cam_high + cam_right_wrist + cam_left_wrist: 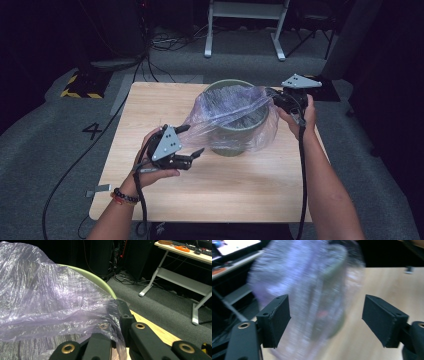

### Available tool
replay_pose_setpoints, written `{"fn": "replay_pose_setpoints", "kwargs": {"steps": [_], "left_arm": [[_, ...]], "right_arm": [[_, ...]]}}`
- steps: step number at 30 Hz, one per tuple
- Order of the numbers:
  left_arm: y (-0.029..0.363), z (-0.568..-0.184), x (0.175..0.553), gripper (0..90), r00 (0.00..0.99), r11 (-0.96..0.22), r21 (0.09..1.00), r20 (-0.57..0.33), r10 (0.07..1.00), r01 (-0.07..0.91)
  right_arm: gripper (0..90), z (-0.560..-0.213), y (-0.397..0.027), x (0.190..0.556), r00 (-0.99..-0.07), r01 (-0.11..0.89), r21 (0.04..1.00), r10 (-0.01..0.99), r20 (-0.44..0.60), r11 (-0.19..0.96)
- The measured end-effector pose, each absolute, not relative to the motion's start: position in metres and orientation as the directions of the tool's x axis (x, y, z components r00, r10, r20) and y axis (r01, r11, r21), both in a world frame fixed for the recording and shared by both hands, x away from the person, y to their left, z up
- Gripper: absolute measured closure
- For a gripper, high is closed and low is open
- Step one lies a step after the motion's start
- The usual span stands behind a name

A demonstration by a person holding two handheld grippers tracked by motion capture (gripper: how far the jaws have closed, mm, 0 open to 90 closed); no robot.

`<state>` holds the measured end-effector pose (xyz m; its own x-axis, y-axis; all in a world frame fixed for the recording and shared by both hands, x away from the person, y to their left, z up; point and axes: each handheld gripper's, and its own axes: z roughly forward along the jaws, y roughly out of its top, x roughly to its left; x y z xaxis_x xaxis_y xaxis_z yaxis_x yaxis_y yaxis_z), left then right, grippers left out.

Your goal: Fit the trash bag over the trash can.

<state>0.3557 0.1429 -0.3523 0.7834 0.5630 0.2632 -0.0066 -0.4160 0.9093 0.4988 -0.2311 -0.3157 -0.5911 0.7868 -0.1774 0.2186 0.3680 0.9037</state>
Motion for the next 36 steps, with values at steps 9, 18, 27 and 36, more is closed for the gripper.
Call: {"fn": "replay_pose_setpoints", "kwargs": {"steps": [9,18,27,36], "left_arm": [[0.129,-0.345,0.401,32.6,0.740,-0.506,0.861,0.312,0.596,0.044],[0.128,-0.344,0.424,63.5,0.720,-0.542,0.839,0.345,0.602,0.051],[0.134,-0.331,0.440,89.6,0.707,-0.500,0.865,0.324,0.629,0.049],[0.137,-0.325,0.479,89.8,0.683,-0.447,0.886,0.251,0.686,0.125]], "right_arm": [[90.0,-0.314,-0.232,0.498,-0.596,0.213,0.903,0.782,-0.183,0.374],[90.0,-0.314,-0.232,0.498,-0.607,0.211,0.901,0.774,-0.183,0.378],[90.0,-0.316,-0.232,0.500,-0.608,0.212,0.896,0.770,-0.192,0.391],[89.1,-0.321,-0.237,0.509,-0.587,0.249,0.891,0.791,-0.173,0.379]]}}
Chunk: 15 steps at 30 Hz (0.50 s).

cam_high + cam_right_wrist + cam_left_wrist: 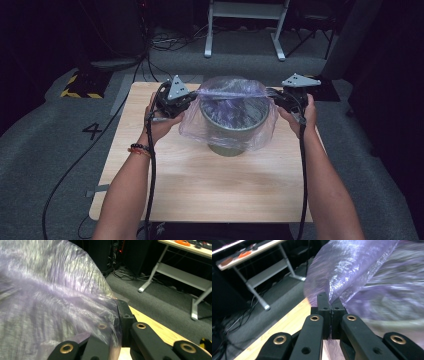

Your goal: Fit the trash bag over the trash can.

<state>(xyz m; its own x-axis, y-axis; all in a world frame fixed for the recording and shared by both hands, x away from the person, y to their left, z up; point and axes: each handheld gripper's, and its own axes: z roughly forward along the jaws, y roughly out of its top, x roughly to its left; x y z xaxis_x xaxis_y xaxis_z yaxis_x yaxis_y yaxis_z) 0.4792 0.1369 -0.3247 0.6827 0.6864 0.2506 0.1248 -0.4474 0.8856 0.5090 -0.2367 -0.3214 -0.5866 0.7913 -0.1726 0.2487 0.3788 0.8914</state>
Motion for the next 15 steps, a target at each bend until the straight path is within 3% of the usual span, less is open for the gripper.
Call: {"fn": "replay_pose_setpoints", "kwargs": {"steps": [4,11,15], "left_arm": [[0.138,-0.330,0.497,89.8,0.677,-0.431,0.884,0.205,0.707,0.182],[0.127,-0.341,0.517,85.9,0.632,-0.439,0.871,0.214,0.744,0.222],[0.127,-0.350,0.527,88.4,0.622,-0.434,0.864,0.197,0.758,0.256]], "right_arm": [[87.7,-0.327,-0.243,0.514,-0.568,0.275,0.887,0.807,-0.161,0.371],[88.4,-0.340,-0.249,0.524,-0.522,0.329,0.879,0.842,-0.136,0.346],[88.4,-0.351,-0.251,0.531,-0.523,0.364,0.870,0.846,-0.106,0.333]]}}
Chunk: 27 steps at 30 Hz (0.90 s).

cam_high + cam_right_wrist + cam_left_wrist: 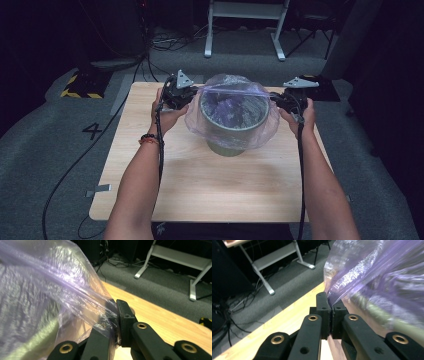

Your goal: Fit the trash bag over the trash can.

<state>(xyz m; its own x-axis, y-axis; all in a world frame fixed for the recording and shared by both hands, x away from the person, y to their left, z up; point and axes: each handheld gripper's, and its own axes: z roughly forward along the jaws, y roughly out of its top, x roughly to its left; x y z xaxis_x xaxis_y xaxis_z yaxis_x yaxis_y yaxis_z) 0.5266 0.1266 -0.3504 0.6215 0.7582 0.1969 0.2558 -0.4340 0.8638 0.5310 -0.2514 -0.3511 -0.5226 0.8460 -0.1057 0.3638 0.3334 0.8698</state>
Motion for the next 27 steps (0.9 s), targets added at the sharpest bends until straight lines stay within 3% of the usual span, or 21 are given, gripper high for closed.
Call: {"fn": "replay_pose_setpoints", "kwargs": {"steps": [8,17,27], "left_arm": [[0.125,-0.370,0.539,88.8,0.624,-0.374,0.867,0.099,0.775,0.328],[0.117,-0.387,0.532,89.2,0.671,-0.359,0.869,0.042,0.740,0.341],[0.127,-0.384,0.511,89.3,0.740,-0.438,0.852,0.094,0.666,0.286]], "right_arm": [[89.3,-0.372,-0.247,0.536,-0.547,0.398,0.863,0.836,-0.049,0.311],[90.0,-0.383,-0.242,0.528,-0.595,0.387,0.875,0.804,-0.003,0.290],[90.0,-0.383,-0.245,0.509,-0.664,0.380,0.870,0.747,0.021,0.313]]}}
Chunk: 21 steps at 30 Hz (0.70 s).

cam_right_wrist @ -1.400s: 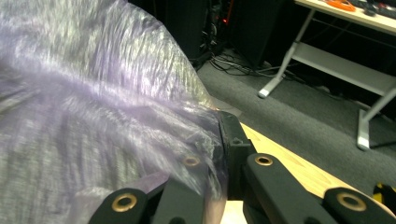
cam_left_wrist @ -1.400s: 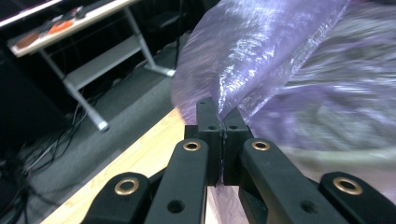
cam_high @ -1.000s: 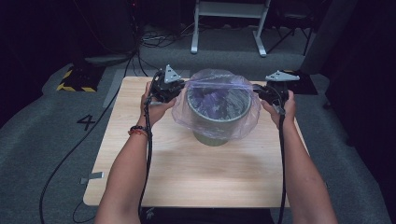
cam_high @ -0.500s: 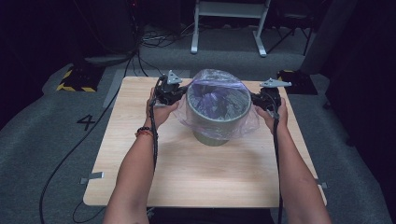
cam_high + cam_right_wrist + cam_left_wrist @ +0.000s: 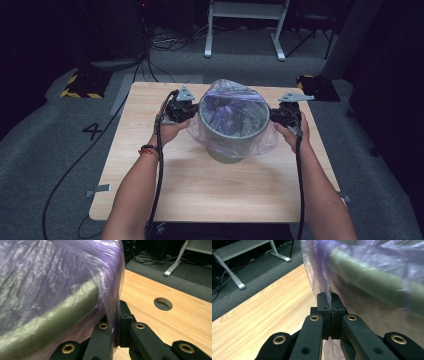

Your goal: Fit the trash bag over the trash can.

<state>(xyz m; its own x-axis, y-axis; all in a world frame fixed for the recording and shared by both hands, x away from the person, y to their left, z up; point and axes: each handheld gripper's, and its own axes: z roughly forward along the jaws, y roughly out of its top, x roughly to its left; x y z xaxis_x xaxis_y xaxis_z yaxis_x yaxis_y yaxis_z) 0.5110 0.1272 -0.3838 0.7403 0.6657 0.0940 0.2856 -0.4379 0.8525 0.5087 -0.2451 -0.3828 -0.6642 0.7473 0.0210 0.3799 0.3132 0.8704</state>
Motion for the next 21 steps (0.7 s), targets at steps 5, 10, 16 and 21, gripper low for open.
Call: {"fn": "replay_pose_setpoints", "kwargs": {"steps": [5,10,16,21], "left_arm": [[0.136,-0.379,0.516,88.8,0.697,-0.402,0.868,0.094,0.711,0.293],[0.138,-0.377,0.525,87.1,0.635,-0.345,0.886,0.077,0.768,0.310],[0.122,-0.379,0.541,88.3,0.560,-0.347,0.853,0.079,0.824,0.390],[0.118,-0.389,0.554,87.3,0.575,-0.332,0.804,-0.014,0.818,0.493]], "right_arm": [[89.8,-0.376,-0.247,0.509,-0.614,0.380,0.874,0.789,-0.005,0.302],[89.7,-0.368,-0.250,0.518,-0.556,0.364,0.895,0.831,-0.014,0.259],[89.3,-0.367,-0.243,0.534,-0.527,0.387,0.877,0.849,-0.041,0.283],[88.3,-0.380,-0.241,0.548,-0.514,0.464,0.841,0.858,0.000,0.277]]}}
